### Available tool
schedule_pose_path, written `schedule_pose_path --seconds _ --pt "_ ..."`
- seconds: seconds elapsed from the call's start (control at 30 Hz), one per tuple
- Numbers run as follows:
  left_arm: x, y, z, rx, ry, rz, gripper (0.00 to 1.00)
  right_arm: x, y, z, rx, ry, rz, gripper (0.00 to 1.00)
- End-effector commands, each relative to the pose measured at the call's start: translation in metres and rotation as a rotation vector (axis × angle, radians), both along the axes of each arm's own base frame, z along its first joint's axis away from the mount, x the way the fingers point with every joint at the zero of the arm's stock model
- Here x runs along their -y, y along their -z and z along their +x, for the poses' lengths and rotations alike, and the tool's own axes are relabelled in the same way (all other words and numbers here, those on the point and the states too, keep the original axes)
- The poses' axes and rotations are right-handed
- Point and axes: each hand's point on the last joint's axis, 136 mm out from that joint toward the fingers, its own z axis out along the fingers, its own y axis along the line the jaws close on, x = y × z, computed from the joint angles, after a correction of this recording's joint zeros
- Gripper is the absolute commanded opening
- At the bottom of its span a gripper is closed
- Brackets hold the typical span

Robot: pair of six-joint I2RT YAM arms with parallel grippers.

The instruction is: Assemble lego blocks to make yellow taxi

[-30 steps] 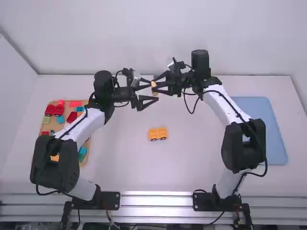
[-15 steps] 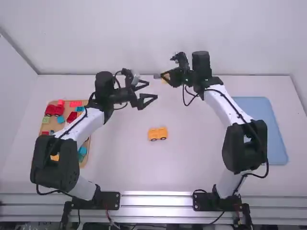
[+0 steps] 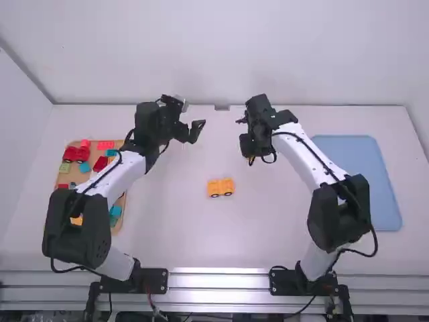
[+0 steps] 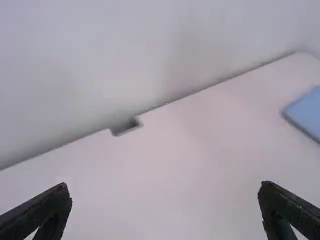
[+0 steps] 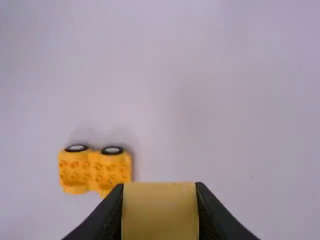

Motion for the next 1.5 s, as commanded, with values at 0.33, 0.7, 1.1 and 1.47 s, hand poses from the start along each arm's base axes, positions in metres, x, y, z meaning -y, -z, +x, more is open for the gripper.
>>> schedule_pose_path --seconds 0.33,0.7,1.1,1.47 --pt "-0.011 -0.026 0.005 0.105 -0.072 0.039 0.99 0.039 0.103 -0.014 -0.257 0.472 -0.052 0.1" --pt "-0.011 -0.026 0.005 0.102 -0.072 0.039 0.99 0.041 0.117 -0.024 -0.446 1.171 0.138 0.0" --pt "-0.012 -0.021 0.004 0.084 -0.071 0.046 0.99 0.029 0.147 -0.025 -0.421 1.399 0.233 0.0" --pt "-0.012 -0.021 0.004 0.082 -0.071 0.043 0.99 0.038 0.146 -0.037 -0.497 1.454 0.209 0.0"
